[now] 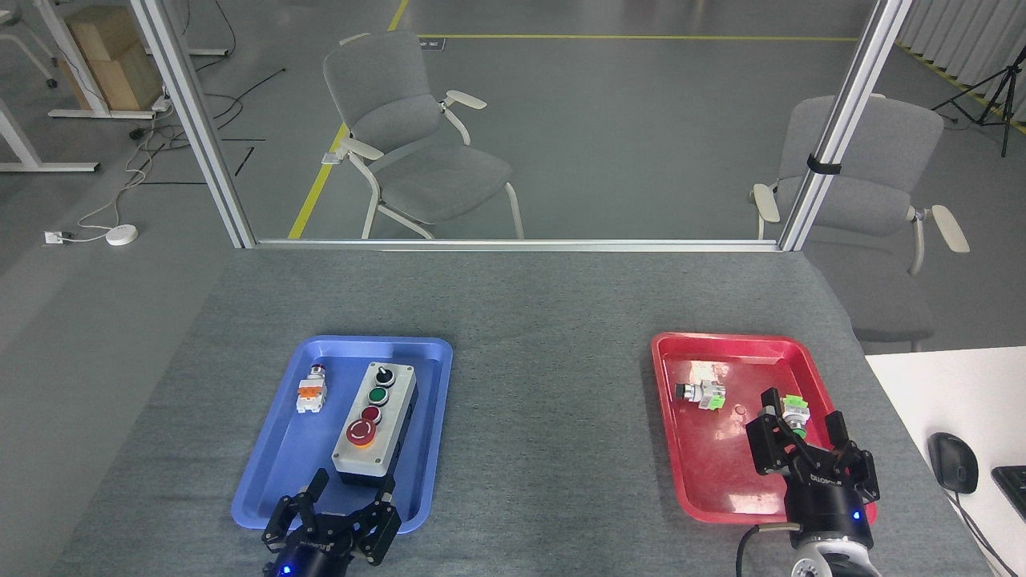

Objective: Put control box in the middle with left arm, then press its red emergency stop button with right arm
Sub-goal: 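Move the left gripper to the gray control box and grasp it, then slide the control box with the left gripper toward the table middle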

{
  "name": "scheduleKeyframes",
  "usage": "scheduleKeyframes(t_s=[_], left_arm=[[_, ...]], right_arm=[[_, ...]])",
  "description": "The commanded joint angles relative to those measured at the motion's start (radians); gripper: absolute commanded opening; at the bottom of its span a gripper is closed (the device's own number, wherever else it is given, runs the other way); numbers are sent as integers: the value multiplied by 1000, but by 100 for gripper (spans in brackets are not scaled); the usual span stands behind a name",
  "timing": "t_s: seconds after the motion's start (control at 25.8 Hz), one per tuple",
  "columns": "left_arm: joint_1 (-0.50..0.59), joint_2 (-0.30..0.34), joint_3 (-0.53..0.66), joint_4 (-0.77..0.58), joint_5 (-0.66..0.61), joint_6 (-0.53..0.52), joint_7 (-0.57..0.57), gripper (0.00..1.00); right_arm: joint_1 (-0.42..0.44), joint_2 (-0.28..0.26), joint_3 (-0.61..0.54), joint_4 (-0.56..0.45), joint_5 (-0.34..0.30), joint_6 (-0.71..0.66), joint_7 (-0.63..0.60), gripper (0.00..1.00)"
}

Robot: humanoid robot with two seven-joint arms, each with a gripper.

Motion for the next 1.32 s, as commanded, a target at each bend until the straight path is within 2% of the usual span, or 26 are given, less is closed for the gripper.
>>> scheduleKeyframes(t_s=[0.0, 0.23, 0.7, 1.01, 1.28], left_arm=[[-67, -9, -19, 102, -1, 5, -7, 99], [-181, -3, -19, 253, -1, 45, -7, 99], [-215, -7, -43, 281, -1, 57, -7, 99], [-308, -32, -77, 434, -2, 63, -2, 99], [-345, -41, -77, 462, -2, 63, -2, 98]], right_arm=[[2, -1, 0, 0, 0, 0, 3, 99], [2, -1, 0, 0, 0, 0, 3, 99], [0, 1, 0, 0, 1, 0, 3, 99], [2, 1, 0, 0, 1, 0, 3, 98], [8, -7, 0, 0, 3, -17, 3, 98]])
